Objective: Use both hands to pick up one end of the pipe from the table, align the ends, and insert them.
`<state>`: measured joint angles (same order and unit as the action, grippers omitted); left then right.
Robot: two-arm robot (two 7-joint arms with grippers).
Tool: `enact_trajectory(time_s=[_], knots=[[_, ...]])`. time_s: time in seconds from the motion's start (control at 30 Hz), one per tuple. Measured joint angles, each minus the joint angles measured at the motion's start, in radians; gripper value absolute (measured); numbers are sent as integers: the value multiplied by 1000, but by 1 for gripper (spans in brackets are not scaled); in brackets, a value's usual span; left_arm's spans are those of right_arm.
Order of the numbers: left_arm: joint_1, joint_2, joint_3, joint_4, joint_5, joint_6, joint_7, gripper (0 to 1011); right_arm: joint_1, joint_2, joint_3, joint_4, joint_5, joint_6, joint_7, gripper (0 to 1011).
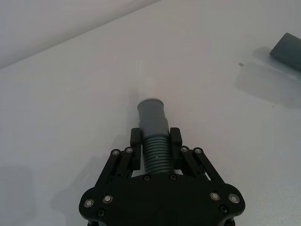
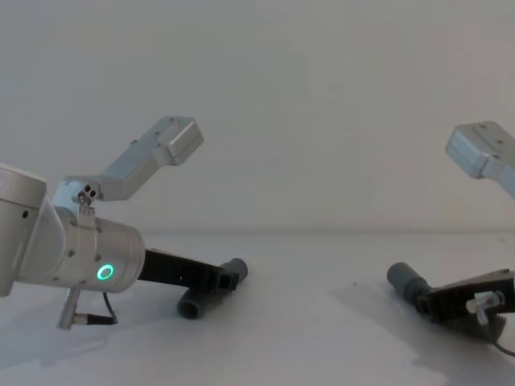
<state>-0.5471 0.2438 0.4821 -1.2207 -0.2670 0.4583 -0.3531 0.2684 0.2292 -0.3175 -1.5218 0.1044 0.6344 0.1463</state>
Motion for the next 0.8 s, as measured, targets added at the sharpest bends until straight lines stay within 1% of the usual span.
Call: enact_trajectory(time_s=[0.13, 0.8], knots=[[0, 0, 0, 0, 0, 0, 0, 342, 0, 0, 0, 0, 0, 0, 0, 149], [0, 0, 0, 0, 0, 0, 0, 342, 0, 0, 0, 0, 0, 0, 0, 144]])
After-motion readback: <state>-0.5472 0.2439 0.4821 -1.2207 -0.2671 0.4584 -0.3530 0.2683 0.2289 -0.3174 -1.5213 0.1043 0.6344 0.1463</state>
